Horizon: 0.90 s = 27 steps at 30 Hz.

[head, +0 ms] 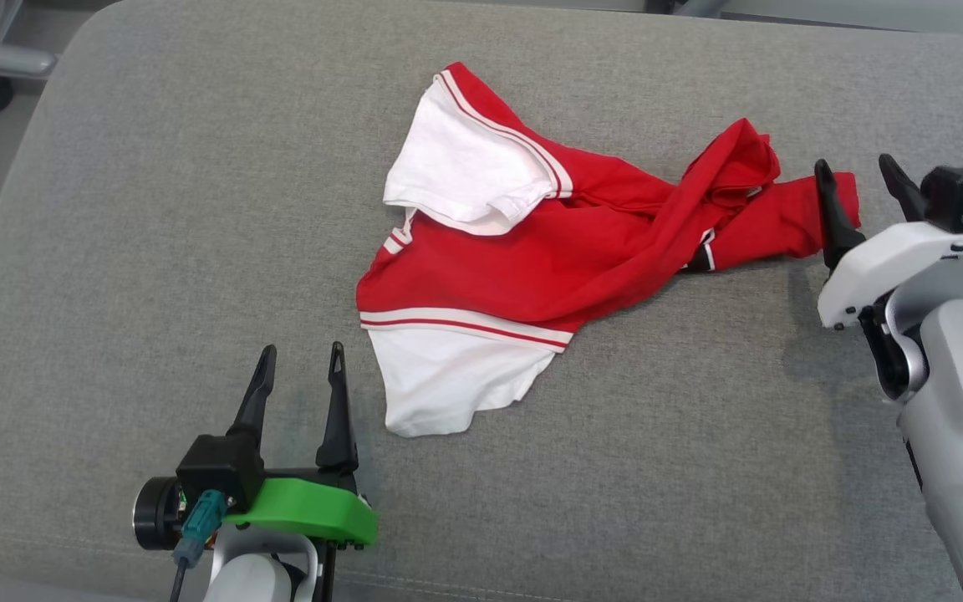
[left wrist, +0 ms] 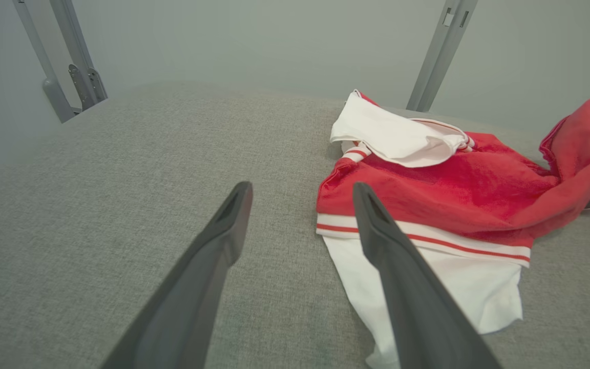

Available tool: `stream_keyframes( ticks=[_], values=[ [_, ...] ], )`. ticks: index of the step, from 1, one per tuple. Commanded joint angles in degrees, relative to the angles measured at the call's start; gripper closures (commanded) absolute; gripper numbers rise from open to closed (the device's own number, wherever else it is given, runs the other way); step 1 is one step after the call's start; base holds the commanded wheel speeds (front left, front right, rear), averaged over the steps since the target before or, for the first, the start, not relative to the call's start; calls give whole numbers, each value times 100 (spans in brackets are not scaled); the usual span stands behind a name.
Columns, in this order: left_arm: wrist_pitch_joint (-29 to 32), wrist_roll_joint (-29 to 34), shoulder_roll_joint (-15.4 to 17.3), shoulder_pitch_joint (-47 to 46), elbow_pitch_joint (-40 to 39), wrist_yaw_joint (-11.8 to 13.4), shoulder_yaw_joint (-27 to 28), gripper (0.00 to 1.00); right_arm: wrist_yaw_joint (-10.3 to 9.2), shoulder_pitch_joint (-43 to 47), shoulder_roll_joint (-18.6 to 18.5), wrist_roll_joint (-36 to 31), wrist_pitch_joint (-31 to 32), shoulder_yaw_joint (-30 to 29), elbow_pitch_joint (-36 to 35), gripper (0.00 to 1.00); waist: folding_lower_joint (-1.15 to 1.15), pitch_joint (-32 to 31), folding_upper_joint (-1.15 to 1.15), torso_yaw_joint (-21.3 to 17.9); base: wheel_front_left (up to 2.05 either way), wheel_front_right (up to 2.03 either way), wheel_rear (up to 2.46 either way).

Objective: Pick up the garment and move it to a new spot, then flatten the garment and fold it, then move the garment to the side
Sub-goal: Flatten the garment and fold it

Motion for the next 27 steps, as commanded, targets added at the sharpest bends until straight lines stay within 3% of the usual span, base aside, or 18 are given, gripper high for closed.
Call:
stream_keyframes(
  ticks=[1, 7, 16, 20, 27],
  values=[
    [-1, 73, 8, 35, 4, -24, 22, 0, -10, 300, -14, 177, -194, -166, -150, 0, 0, -53, 35, -181, 0, 0, 0],
    [-1, 114, 8, 59, -11, -58, 93, 0, -7, 1079, 238, 342, -475, -419, -793, 0, 0, -52, 35, -279, 0, 0, 0],
    [-1, 127, 7, -30, -3, -95, 72, 0, -7, 1266, 627, 311, -334, -23, -1531, 0, 0, 13, 35, -209, 0, 0, 0],
    [-1, 76, 8, -91, 11, -95, 12, 0, -7, 993, 745, 431, -145, 56, -1300, 0, 0, 58, 35, -38, 0, 0, 0],
    [-1, -10, 7, -124, 42, -31, -105, 0, -7, 391, 832, 741, -24, -308, -325, 0, 0, 132, 35, 360, 0, 0, 0]
  ],
)
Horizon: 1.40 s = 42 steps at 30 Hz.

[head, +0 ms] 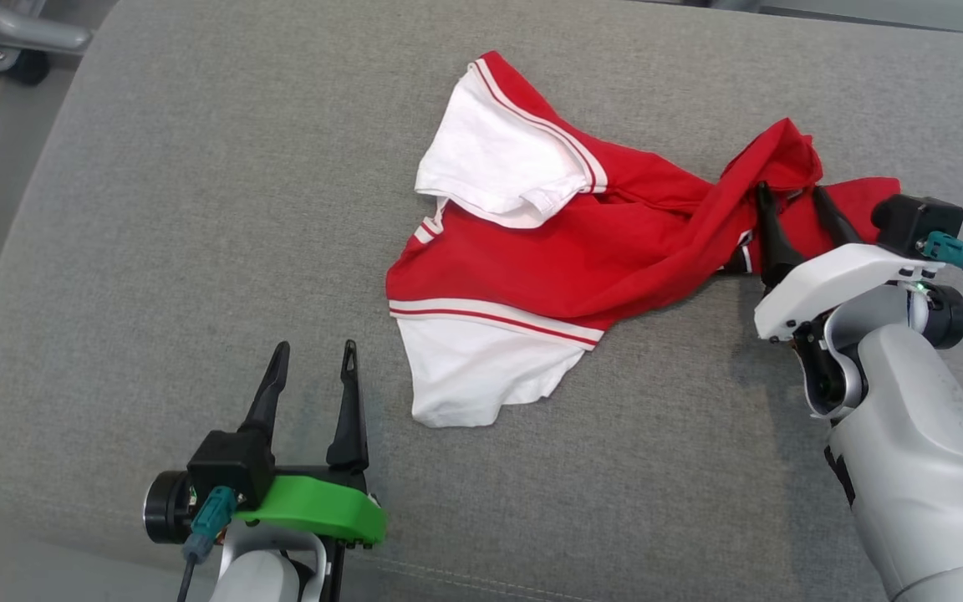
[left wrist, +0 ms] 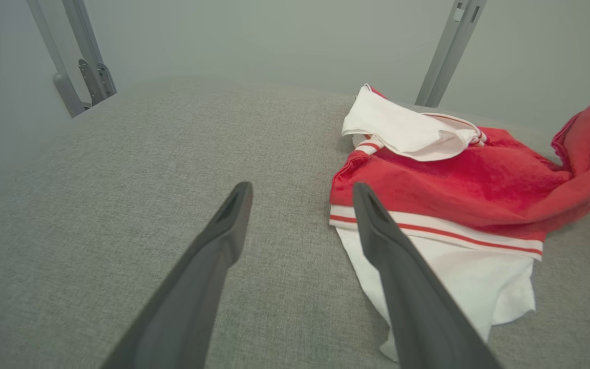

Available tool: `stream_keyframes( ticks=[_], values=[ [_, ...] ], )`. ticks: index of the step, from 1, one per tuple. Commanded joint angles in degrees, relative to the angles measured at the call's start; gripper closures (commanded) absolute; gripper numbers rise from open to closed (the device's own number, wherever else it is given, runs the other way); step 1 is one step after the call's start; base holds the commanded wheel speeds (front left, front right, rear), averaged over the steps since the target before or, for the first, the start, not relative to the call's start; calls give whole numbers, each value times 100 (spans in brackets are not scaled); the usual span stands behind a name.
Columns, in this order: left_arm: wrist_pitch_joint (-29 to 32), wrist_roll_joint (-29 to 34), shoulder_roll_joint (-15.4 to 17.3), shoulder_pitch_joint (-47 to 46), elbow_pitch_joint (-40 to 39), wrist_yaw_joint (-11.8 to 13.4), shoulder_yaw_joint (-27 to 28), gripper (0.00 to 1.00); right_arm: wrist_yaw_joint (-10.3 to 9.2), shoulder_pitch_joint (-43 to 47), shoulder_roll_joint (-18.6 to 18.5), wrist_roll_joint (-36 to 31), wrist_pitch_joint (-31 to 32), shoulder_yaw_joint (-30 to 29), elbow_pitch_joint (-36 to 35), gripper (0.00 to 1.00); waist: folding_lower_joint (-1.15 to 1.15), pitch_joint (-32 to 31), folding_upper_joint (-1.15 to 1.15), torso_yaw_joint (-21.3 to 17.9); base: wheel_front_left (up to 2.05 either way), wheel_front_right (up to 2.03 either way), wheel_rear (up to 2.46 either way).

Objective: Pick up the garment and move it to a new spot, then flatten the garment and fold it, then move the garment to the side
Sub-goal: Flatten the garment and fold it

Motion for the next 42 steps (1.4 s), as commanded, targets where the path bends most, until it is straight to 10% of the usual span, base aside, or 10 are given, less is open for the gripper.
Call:
stream_keyframes(
  ticks=[1, 4, 9, 17, 25, 42],
  values=[
    [-1, -11, 6, -59, 9, 40, -1, 0, -5, -116, -12, 51, -9, -76, 183, 0, 0, 48, 35, 200, 0, 0, 0],
    [-1, -32, 6, -35, 25, 49, -14, 0, -5, -336, 14, 198, -30, -253, 592, 21, 0, 51, 35, 318, 0, 0, 0],
    [-1, -48, 6, -5, 9, 77, -32, 0, -5, -626, -47, 232, -197, -346, 1086, 100, 0, 48, 35, 405, 0, 0, 0],
    [-1, -54, 7, 83, -15, 116, 43, 0, -5, -623, -84, 617, -458, -50, 864, 100, 0, -40, 35, 160, 0, 0, 0],
    [-1, 28, 7, 171, -19, 94, 143, 0, -5, 456, -438, 1654, 182, 293, -1106, 100, 0, -168, 35, -422, 0, 0, 0],
    [-1, 162, 7, 248, 29, -7, 242, 0, -2, 3025, -21, 2579, 2747, -1405, -5140, 100, 0, -281, 35, -1076, 0, 0, 0]
  ],
)
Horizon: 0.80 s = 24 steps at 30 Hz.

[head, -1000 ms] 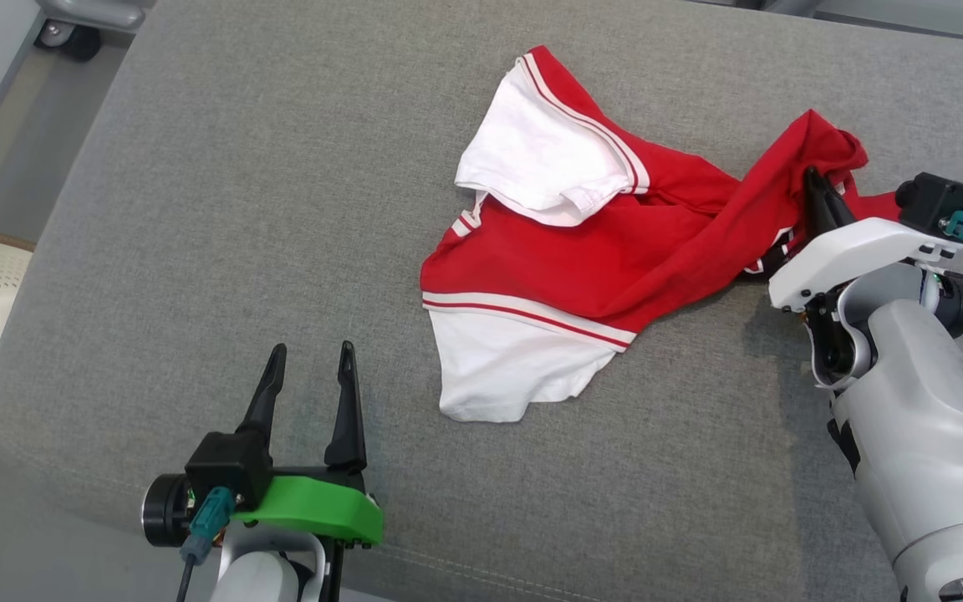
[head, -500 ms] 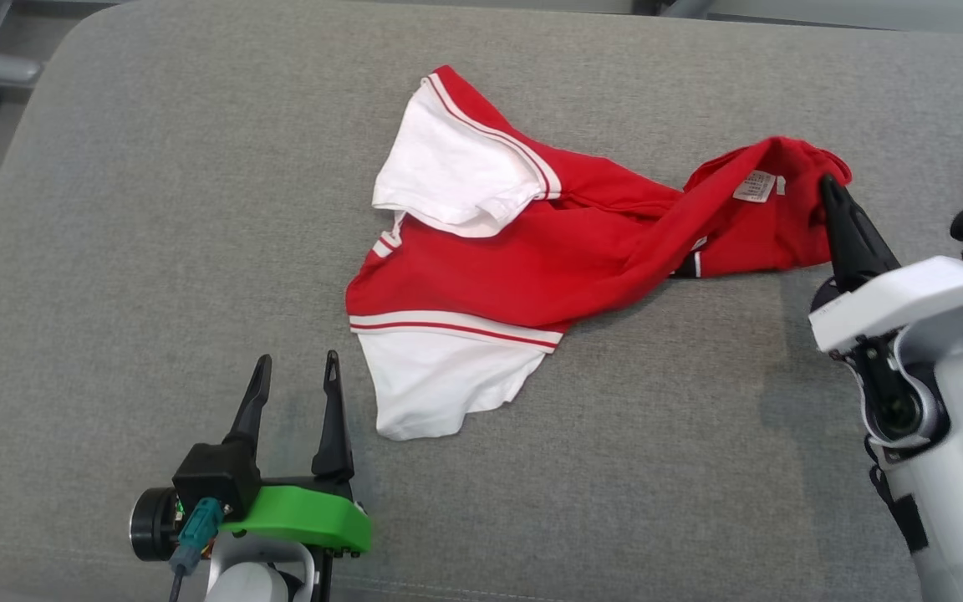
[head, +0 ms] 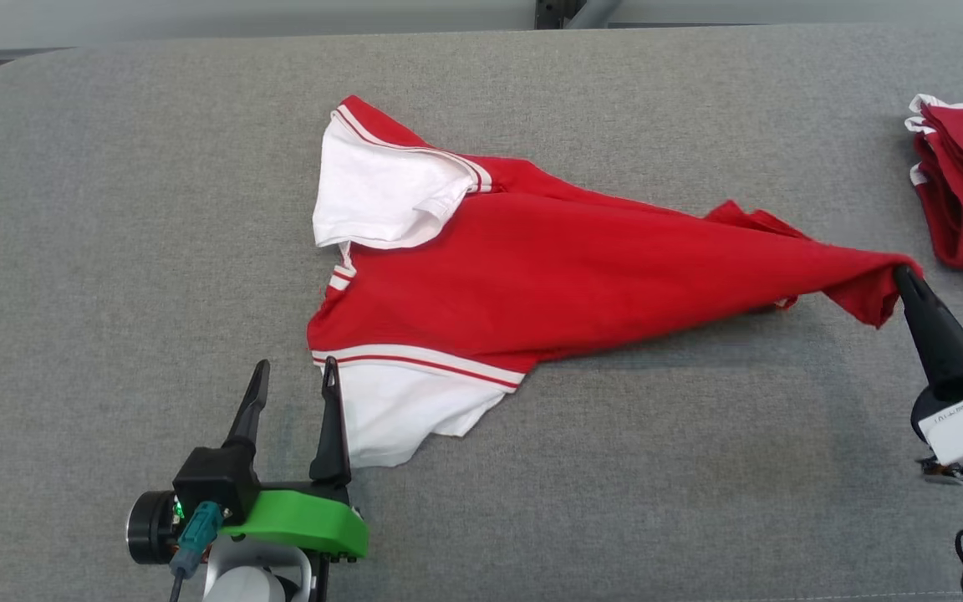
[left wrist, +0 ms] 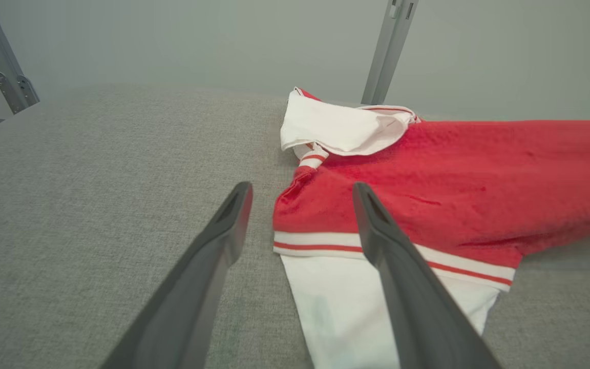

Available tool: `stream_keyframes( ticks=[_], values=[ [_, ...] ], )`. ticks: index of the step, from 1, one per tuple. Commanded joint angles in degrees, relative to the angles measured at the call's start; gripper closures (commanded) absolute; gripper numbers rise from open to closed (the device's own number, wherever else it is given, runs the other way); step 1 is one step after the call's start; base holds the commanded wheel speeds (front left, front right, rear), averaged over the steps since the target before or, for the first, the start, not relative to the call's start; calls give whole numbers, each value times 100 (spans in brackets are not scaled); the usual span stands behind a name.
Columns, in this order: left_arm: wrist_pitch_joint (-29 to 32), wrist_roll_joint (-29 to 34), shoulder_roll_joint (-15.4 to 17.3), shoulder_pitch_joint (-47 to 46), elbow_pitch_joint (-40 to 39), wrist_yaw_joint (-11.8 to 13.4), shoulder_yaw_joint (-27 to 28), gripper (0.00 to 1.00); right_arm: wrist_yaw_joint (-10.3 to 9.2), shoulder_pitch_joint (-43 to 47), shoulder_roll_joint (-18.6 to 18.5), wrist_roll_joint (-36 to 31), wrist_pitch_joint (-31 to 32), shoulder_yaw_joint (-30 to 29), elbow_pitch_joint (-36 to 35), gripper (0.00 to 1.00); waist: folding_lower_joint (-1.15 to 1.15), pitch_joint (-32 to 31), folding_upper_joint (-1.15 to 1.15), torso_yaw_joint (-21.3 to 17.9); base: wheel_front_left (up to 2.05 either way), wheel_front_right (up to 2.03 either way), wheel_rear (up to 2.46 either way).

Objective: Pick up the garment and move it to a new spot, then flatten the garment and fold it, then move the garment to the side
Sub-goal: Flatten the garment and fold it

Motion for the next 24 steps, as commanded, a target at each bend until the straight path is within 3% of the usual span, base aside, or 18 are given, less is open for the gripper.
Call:
stream_keyframes(
  ticks=[1, 4, 7, 17, 18, 19, 20, 24],
  values=[
    [-1, 21, 10, 73, 19, -26, 24, 0, 1, 105, 51, 56, 118, -52, -66, 100, 0, -25, 35, -29, 0, 0, 0],
    [-1, 33, 10, 73, 37, -48, 37, 0, 1, 288, 218, 54, 658, -403, -37, 100, 0, -48, 35, -52, 0, 0, 0],
    [-1, 42, 10, 56, 50, -60, 18, 0, 1, 218, 305, -89, 785, -660, 340, 100, 0, -53, 35, -64, 0, 0, 0],
    [-1, 63, 10, 54, 53, -39, 68, 0, 0, 312, 394, -694, 336, -482, 1743, 100, 0, -54, 35, -126, 0, 0, 0],
    [-1, 68, 10, 67, 52, -43, 90, 0, 1, 333, 394, -725, 285, -425, 1786, 81, 0, -54, 35, -159, 0, 0, 0],
    [-1, 78, 9, 75, 52, -54, 101, 0, 0, 345, 394, -744, 227, -390, 1814, 54, 0, -58, 35, -195, 0, 0, 0],
    [-1, 87, 10, 75, 51, -61, 111, 0, 0, 349, 390, -759, 175, -373, 1807, 0, 0, -63, 35, -234, 0, 0, 0],
    [0, 83, 10, 61, 49, -69, 119, 0, 0, 375, 174, -881, 40, -435, 1566, 0, 0, -95, 35, -347, 0, 0, 0]
  ],
)
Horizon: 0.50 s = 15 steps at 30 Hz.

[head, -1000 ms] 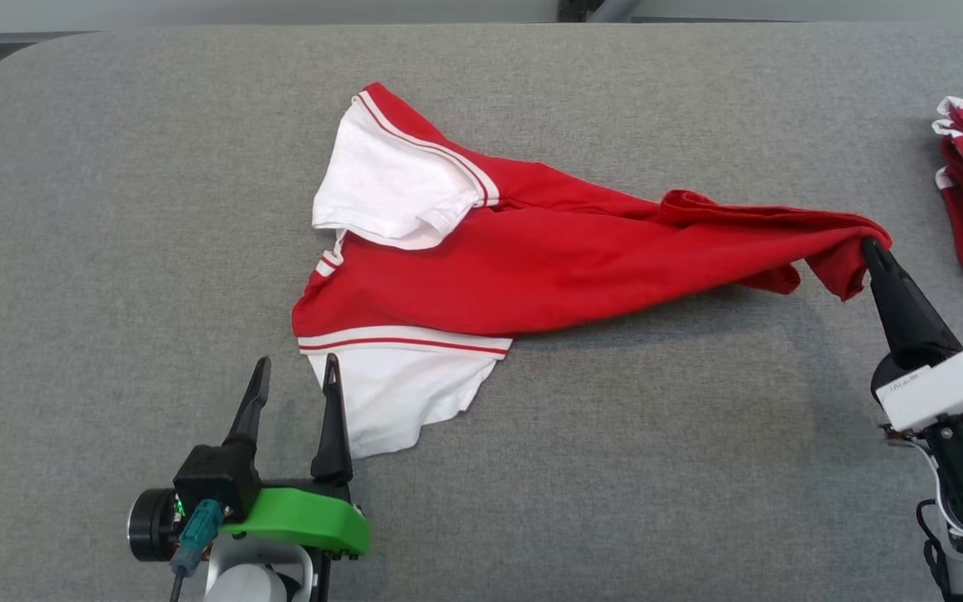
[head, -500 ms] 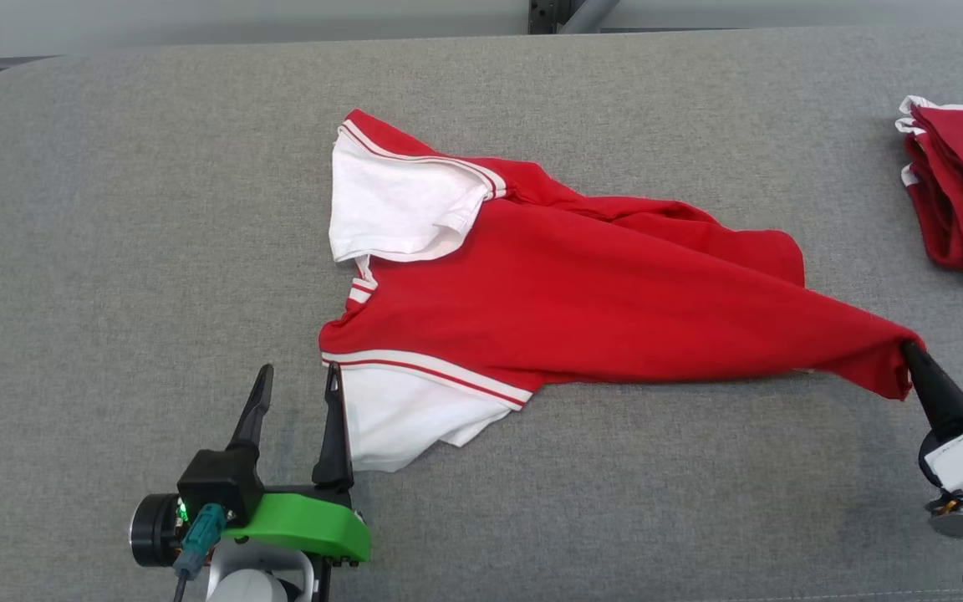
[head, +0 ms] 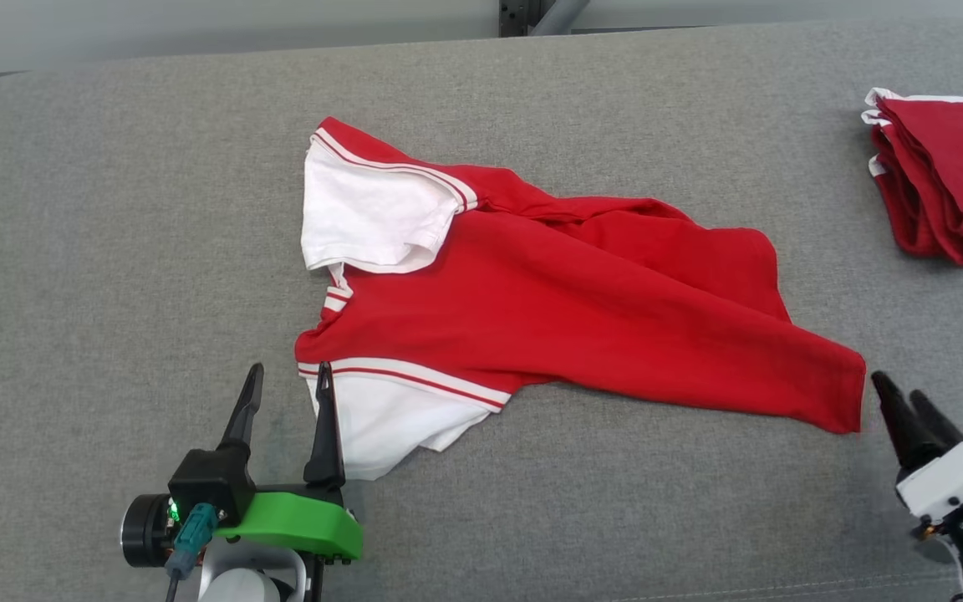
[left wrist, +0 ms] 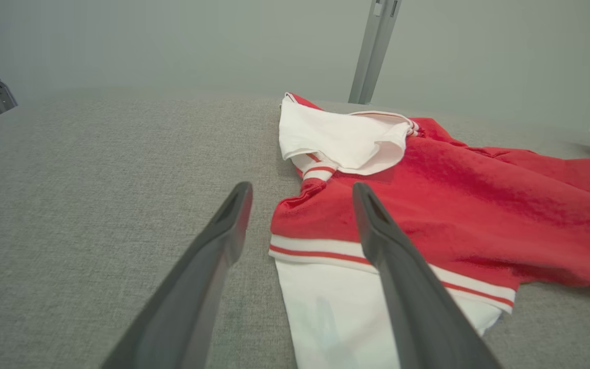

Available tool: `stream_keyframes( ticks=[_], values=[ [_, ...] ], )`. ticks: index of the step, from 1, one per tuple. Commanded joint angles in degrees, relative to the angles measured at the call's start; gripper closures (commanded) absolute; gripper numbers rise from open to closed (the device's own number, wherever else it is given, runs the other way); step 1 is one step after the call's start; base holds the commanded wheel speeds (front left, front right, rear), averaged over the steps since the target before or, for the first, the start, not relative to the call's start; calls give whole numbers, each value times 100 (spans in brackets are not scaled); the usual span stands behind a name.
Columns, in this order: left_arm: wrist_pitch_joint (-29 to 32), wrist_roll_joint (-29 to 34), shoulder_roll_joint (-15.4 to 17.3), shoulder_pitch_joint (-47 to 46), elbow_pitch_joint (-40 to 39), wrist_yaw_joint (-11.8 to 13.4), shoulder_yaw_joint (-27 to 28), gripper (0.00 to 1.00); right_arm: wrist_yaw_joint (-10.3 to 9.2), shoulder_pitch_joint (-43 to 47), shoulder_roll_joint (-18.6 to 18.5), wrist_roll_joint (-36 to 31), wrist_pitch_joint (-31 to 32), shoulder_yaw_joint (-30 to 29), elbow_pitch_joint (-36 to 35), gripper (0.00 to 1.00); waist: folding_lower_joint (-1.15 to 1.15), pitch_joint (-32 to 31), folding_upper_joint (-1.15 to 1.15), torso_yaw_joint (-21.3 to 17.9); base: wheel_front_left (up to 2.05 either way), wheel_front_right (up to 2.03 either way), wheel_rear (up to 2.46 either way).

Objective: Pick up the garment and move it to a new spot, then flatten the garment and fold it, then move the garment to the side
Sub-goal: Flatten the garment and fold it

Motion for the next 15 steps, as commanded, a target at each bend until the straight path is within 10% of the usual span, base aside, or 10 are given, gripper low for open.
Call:
stream_keyframes(
  ticks=[1, 9, 15],
  values=[
    [0, 12, 10, 32, -8, -12, 20, 0, 1, 50, -187, -132, -87, -99, -222, 0, 0, -36, 35, -87, 0, 0, 0],
    [0, -45, 10, -48, 9, -31, -60, 0, 0, -479, -657, -553, -35, 68, -942, 0, 0, -31, 35, -48, 0, 0, 0],
    [0, -78, 10, -180, -13, -1, -152, 0, 0, -1409, -1229, -972, 222, 899, -147, 0, 0, 86, 35, 248, 0, 0, 0]
  ],
)
